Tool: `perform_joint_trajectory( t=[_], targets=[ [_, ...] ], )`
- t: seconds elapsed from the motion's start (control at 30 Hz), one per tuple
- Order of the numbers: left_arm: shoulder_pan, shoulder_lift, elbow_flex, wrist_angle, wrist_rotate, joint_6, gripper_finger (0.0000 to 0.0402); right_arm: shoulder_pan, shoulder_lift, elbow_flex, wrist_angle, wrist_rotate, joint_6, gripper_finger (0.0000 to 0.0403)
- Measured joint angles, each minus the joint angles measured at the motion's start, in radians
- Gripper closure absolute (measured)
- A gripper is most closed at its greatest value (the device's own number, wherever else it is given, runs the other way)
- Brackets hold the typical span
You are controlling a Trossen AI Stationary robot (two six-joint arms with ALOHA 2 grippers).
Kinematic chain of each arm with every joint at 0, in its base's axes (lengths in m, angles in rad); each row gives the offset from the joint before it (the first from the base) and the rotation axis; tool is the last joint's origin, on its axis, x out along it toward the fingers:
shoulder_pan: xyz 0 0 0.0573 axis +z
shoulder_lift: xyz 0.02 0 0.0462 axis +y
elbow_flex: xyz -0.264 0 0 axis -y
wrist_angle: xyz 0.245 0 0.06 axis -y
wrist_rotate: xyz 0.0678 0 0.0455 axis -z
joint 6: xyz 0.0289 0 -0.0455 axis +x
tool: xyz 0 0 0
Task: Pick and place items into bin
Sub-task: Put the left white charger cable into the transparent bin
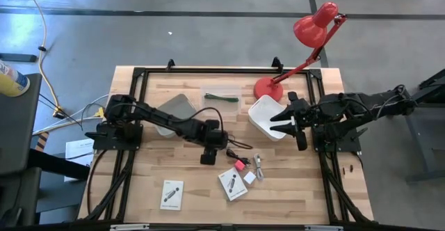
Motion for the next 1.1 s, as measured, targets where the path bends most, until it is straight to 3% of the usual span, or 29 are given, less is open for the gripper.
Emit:
perform_joint_trajectory(
  t=[0.6,0.73,0.93,1.0,1.1],
  targets=[
    [0.006,0.084,-0.025,0.06,0.031,-0.07,0.0208,0.0,0.0,0.0,0.0,0.018,0.028,0.0274],
    [0.006,0.084,-0.025,0.061,0.036,-0.07,0.0256,0.0,0.0,0.0,0.001,0.027,0.03,0.0274],
    [0.004,0.084,-0.024,0.074,0.038,-0.071,0.0375,0.0,0.0,0.0,0.001,0.033,0.03,0.0274],
    [0.004,0.084,-0.025,0.075,0.035,-0.072,0.039,0.0,0.0,0.0,0.001,0.033,0.03,0.0274],
    [0.003,0.085,-0.023,0.077,0.03,-0.073,0.0372,0.0,0.0,0.0,0.001,0.04,0.031,0.0274]
  ],
)
